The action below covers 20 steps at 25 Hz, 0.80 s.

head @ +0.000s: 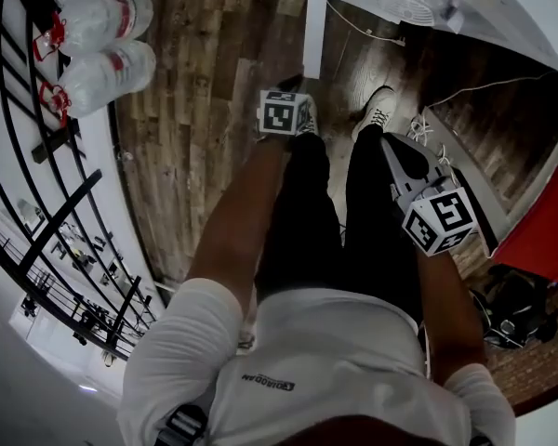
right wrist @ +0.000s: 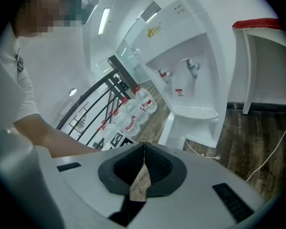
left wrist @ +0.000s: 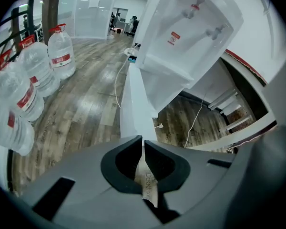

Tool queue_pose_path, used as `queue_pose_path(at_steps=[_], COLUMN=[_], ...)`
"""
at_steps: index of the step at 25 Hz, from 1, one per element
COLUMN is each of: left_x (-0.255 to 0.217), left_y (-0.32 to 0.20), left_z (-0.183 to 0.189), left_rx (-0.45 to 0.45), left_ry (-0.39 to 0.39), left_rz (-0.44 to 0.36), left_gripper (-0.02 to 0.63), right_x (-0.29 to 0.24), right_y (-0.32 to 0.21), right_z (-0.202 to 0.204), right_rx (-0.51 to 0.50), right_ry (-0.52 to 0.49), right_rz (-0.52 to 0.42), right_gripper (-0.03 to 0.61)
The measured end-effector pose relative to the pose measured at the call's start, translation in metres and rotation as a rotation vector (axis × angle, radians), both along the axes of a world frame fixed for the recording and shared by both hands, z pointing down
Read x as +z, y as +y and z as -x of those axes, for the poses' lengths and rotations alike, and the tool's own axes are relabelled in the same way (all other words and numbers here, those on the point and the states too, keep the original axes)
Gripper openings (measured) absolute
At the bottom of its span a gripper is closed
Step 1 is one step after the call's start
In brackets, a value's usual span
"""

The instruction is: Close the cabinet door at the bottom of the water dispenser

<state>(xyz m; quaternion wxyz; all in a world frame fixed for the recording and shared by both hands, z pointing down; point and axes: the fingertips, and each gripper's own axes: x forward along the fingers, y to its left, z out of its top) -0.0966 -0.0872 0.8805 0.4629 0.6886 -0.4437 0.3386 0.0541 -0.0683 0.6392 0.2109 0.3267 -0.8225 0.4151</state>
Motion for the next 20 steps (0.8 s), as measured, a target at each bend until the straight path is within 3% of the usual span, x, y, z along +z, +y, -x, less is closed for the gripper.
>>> queue_pose_path(at_steps=[7, 10, 12, 20], left_x=[0.012, 0.017, 0.018, 0.018], left_y=[0.001, 0.0, -0.001, 0.0], left_z=[-0.003, -0.002, -0.003, -0.036], left_rx=[-0.003, -0.031, -0.033, 0.058], left_ry=[-0.002, 0.002, 0.008, 0.07], left_rz=[0.009, 0.033, 0.044, 0.055], left_gripper=[0.0, 0.069, 0.069, 0.069], right_x=[0.005, 0.006, 0.006, 0.007], right_y=[0.002, 0.002, 0.001, -0.003], right_z=[-0.004, -0.006, -0.008, -0.013], right_rx=[0.011, 0.016, 0.019, 0.039], right_ry=[-0.009, -0.01, -0.013, -0.025], right_rz=[0.011, 0.019, 0.023, 0.032], right_gripper=[0.021, 0.021, 0.021, 0.021])
